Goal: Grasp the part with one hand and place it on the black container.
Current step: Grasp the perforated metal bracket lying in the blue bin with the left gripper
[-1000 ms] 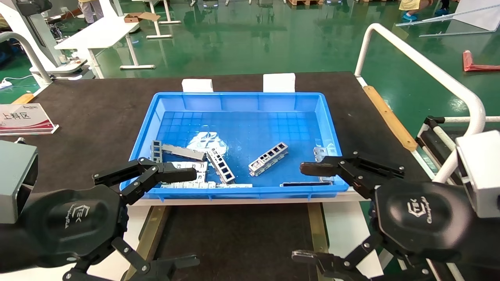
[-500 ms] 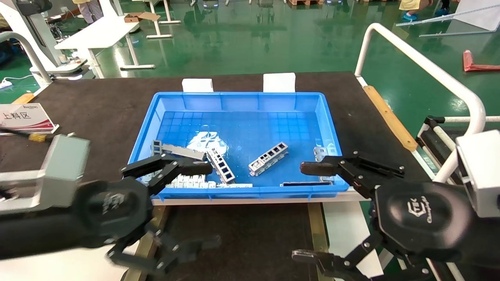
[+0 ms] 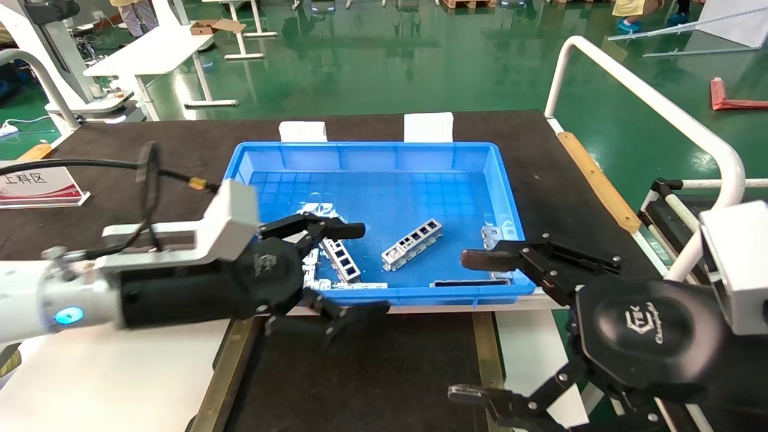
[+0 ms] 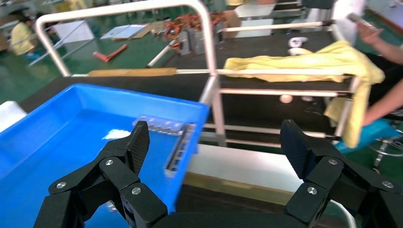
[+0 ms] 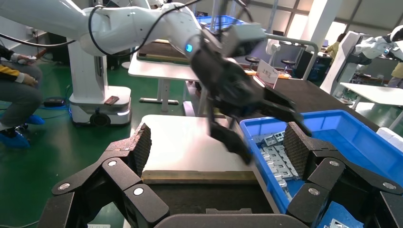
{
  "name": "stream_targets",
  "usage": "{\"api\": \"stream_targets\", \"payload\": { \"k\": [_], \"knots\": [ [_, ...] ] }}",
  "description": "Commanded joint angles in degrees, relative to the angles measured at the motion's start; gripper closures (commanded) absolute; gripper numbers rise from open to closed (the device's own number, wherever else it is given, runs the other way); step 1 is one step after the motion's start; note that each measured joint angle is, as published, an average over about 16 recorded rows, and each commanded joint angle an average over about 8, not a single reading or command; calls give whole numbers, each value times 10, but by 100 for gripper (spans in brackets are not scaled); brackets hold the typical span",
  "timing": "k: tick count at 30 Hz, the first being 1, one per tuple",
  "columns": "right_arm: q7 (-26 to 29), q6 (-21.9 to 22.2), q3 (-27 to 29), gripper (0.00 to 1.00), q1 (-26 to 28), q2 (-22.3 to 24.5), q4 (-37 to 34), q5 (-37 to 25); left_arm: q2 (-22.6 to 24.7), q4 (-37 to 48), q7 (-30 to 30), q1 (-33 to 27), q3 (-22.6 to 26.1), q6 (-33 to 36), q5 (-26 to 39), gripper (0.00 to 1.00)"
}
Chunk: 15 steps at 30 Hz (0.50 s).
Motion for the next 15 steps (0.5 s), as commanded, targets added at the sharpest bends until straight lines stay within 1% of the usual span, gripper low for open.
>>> {"api": "stream_targets", "payload": {
  "k": [1, 7, 15],
  "knots": [
    [0, 0, 0, 0, 0, 0, 0, 0, 15, 18, 0, -12, 8, -12, 18, 0],
    [0, 0, 0, 0, 0, 0, 0, 0, 68, 106, 28, -43, 25, -42, 53, 0],
    [0, 0, 0, 0, 0, 0, 0, 0, 141, 233, 76, -87, 41, -79, 85, 0]
  ]
}}
